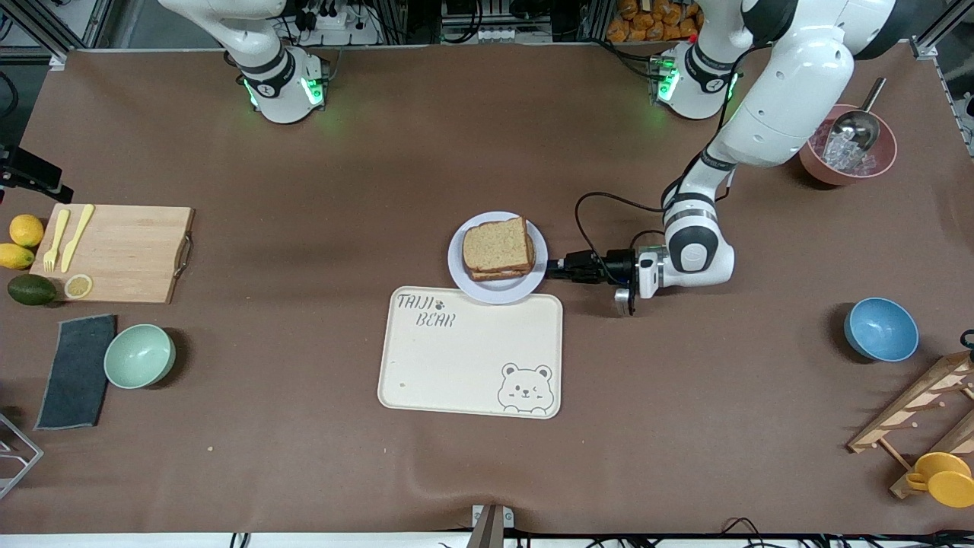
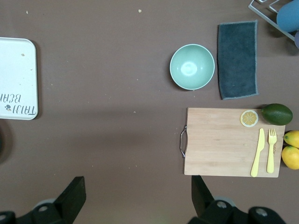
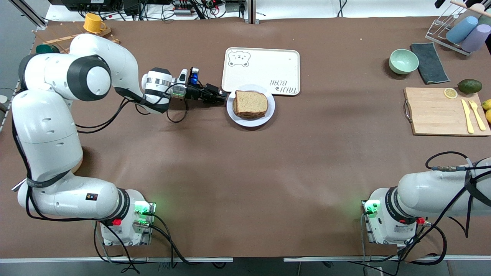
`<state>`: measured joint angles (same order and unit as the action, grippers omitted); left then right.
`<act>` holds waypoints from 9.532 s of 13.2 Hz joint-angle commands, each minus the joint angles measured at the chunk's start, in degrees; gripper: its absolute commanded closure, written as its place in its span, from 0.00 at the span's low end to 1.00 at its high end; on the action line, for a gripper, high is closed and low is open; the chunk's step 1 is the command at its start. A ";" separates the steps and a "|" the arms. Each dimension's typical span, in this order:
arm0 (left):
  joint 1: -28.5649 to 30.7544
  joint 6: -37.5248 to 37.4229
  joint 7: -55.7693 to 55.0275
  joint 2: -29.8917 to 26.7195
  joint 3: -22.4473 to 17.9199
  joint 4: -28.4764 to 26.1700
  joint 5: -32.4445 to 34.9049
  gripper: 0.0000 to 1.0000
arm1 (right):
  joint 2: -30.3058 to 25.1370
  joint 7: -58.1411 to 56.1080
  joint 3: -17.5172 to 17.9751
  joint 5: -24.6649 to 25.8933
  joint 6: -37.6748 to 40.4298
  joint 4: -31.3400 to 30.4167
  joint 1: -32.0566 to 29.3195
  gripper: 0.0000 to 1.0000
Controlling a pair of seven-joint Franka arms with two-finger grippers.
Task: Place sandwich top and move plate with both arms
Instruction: 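Grip the white plate rim with the left gripper, then slide the plate with the left gripper onto the bear tray, then open the left gripper and release the plate rim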
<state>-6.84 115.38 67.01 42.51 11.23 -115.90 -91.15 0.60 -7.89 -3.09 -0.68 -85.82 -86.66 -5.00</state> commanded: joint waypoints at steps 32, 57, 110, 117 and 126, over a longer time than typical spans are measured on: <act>-5.91 6.35 3.30 6.88 0.10 2.70 -5.70 0.76 | -0.34 -0.81 0.72 0.76 2.23 0.27 0.26 0.00; -5.91 7.93 3.57 5.75 0.19 3.41 -5.62 1.00 | -0.25 -0.73 0.72 0.32 3.38 0.35 0.17 0.00; 3.94 17.51 -5.84 11.37 7.75 21.42 -9.22 1.00 | -0.16 -0.64 0.72 0.32 3.99 0.27 0.17 0.00; 4.20 18.39 -6.19 10.76 7.75 21.34 -9.40 0.71 | -0.16 -0.64 0.80 0.32 3.99 0.53 0.34 0.00; 6.04 18.39 -9.79 7.51 7.58 18.79 -8.26 0.75 | -0.16 -0.64 0.80 0.24 3.90 0.62 0.43 0.00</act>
<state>-1.51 133.09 58.25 52.44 18.94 -95.14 -98.95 0.59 -8.33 -2.45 -0.70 -82.40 -86.66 -4.72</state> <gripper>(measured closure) 0.740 0.000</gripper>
